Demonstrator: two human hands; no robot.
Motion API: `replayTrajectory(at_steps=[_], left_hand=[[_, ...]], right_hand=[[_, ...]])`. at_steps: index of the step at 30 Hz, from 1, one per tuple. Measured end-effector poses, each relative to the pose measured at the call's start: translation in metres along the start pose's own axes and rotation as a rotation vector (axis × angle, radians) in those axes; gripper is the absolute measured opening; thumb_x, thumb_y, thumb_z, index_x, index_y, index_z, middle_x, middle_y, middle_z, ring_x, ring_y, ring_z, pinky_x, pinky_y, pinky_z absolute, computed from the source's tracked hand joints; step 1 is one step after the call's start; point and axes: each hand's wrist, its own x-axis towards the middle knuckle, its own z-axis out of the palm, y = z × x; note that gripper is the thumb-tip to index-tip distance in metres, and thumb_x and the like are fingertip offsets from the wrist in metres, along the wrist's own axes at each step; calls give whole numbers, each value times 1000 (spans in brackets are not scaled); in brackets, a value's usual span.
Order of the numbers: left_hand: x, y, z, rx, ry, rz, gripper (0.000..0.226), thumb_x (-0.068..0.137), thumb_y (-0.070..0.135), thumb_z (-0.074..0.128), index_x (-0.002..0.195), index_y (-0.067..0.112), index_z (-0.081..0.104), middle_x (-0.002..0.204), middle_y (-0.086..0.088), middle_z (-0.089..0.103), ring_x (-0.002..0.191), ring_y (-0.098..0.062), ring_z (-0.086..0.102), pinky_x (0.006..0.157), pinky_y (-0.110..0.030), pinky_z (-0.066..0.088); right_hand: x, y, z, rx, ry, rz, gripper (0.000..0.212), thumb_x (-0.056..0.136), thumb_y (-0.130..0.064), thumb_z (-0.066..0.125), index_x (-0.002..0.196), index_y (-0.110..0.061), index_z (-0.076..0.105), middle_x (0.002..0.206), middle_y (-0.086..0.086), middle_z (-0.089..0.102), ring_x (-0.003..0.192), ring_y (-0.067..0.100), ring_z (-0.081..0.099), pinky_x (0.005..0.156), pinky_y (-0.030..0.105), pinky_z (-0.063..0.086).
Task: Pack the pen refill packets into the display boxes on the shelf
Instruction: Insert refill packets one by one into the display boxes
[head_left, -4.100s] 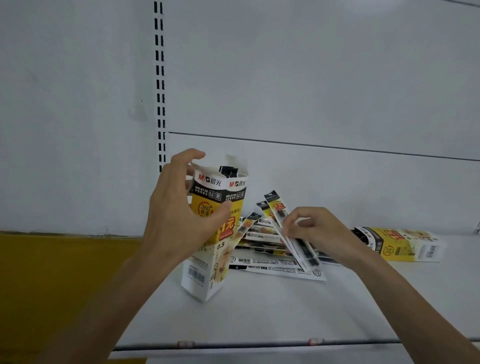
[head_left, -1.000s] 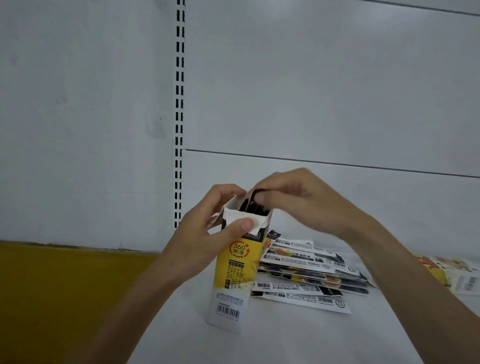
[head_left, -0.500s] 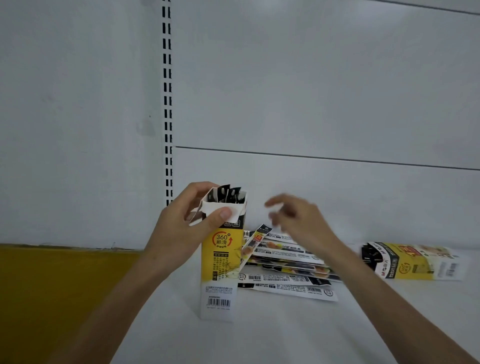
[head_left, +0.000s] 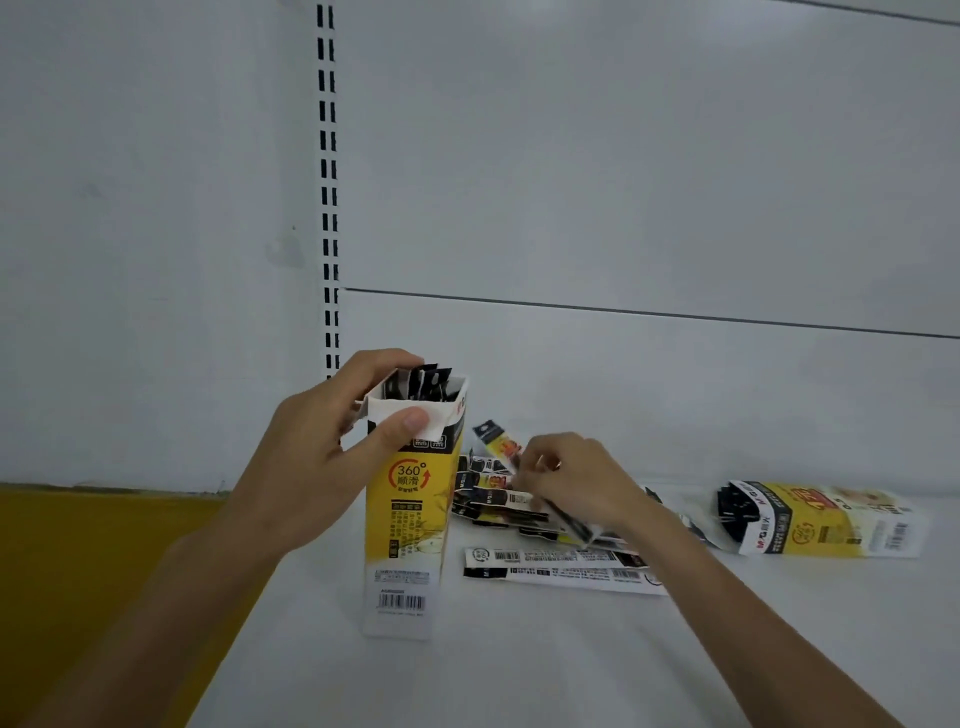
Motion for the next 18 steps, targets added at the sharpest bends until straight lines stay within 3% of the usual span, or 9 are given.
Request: replayTrajectory(at_steps=[3, 5, 6, 8, 10, 12, 14, 16, 18], left_hand=[[0, 0, -1, -55, -2, -24, 27, 75, 51, 49, 101, 42, 51, 98, 31, 59, 89, 9, 58, 63, -2, 43], [0, -2, -3, -57, 6, -19, 33, 74, 57, 48, 102, 41, 55, 103, 29, 59, 95, 7, 57, 66, -7, 45], [0, -3, -4, -44, 9, -9, 37, 72, 60, 45, 102, 43, 57, 107, 29, 58, 100, 7, 54, 70, -10, 45], [1, -5, -6, 18, 4, 24, 35, 71, 62, 41, 101, 50, 55, 115, 30, 54, 109, 11, 47, 77, -13, 40], [2, -4, -8, 115, 1, 61, 29, 72, 62, 39, 95, 56, 56, 119, 29, 48, 112, 11, 43, 76, -12, 37], [5, -3, -12, 227, 17, 110, 24, 76, 58, 38, 91, 55, 57, 114, 26, 46, 108, 4, 43, 76, -17, 38], [6, -1, -15, 371, 19, 210, 28, 83, 51, 37, 99, 45, 59, 106, 21, 50, 104, -1, 41, 79, -28, 37], [6, 2, -17, 487, 2, 296, 29, 88, 43, 35, 109, 37, 54, 100, 16, 58, 100, -5, 44, 81, -36, 35], [4, 9, -16, 545, 10, 319, 28, 89, 37, 36, 106, 33, 58, 93, 13, 64, 97, -6, 46, 83, -41, 38]], right_hand=[[4, 6, -21, -123, -12, -52, 55, 85, -6, 59, 128, -33, 40, 103, 2, 56, 74, 15, 62, 59, 19, 48], [8, 16, -21, -276, -54, -12, 69, 87, -2, 52, 141, -32, 22, 111, 7, 58, 91, 24, 61, 77, 32, 50], [10, 24, -18, -329, -80, 25, 68, 86, -3, 51, 142, -28, 22, 116, 8, 58, 98, 26, 59, 84, 36, 50], [10, 37, -11, -399, -146, 75, 55, 84, -11, 56, 136, -21, 40, 120, 7, 59, 103, 23, 57, 90, 34, 48], [8, 44, -7, -441, -144, 68, 40, 82, -14, 58, 122, -20, 57, 117, 1, 61, 105, 19, 56, 87, 28, 46], [7, 44, -6, -457, -120, 31, 29, 82, -13, 57, 109, -20, 65, 99, -2, 63, 97, 19, 58, 76, 26, 46], [4, 41, -8, -513, -117, -16, 16, 84, -12, 53, 90, -21, 65, 76, -6, 56, 84, 21, 57, 61, 25, 41], [3, 37, -12, -514, -104, -34, 13, 88, -15, 50, 89, -19, 62, 75, -5, 53, 81, 23, 57, 62, 28, 41], [2, 32, -18, -453, -52, -54, 11, 92, -15, 46, 87, -18, 55, 79, -2, 53, 80, 22, 56, 66, 31, 43]])
